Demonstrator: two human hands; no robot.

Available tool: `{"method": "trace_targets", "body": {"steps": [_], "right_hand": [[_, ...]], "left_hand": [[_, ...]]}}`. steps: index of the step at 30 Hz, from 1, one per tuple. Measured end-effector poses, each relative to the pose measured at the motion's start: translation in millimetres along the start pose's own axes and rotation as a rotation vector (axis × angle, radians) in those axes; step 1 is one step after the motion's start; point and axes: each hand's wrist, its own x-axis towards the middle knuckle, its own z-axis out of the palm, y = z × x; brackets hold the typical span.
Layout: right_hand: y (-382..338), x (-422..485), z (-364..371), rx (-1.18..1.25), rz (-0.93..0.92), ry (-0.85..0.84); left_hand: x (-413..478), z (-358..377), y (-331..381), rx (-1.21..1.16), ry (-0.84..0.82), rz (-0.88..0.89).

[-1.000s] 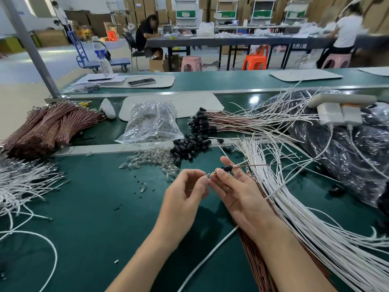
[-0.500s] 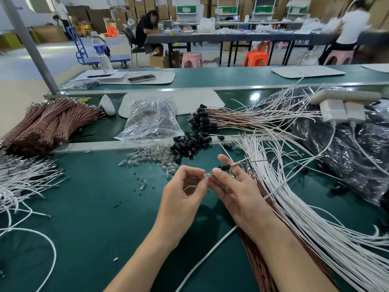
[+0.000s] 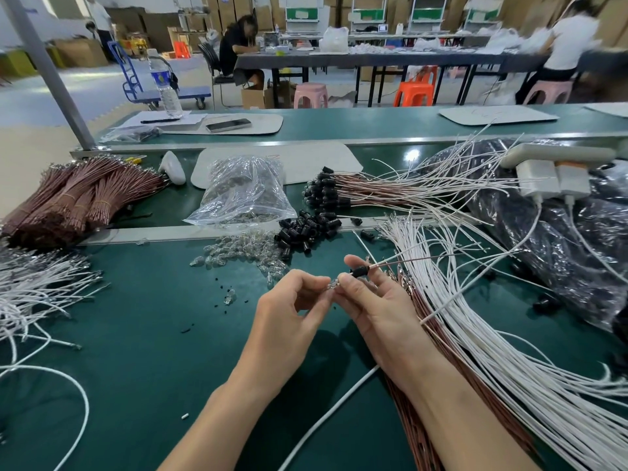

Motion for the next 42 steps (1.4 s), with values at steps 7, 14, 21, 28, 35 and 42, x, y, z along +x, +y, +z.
{"method": "trace_targets", "body": {"steps": [7, 14, 21, 28, 35, 42], "right_hand": [[0.8, 0.2, 0.7, 0.018, 0.007, -0.006], [2.2, 2.5, -1.0, 0.019, 0.046, -0.020], [0.5, 3.2, -1.7, 0.025, 0.080, -0.043], [0.2, 0.8, -3.1, 0.060, 0.122, -0.061], [-4.4, -1.9, -2.7, 0.040, 0.116, -0.080], [-8.2, -0.2, -1.6, 0.068, 0.061, 0.031]], "left_hand": [[-0.1, 4.0, 2.7, -0.017, 0.038, 0.025], [1.4, 1.4, 1.9, 0.121, 0.038, 0.113], [1.4, -1.0, 0.8, 0.124, 0.050, 0.100], [-0.8, 0.2, 0.9, 0.102, 0.073, 0.098], [1.0, -0.9, -1.4, 0.144, 0.063, 0.147], [4.5, -7.1, -3.6, 0.084, 0.117, 0.104]]}}
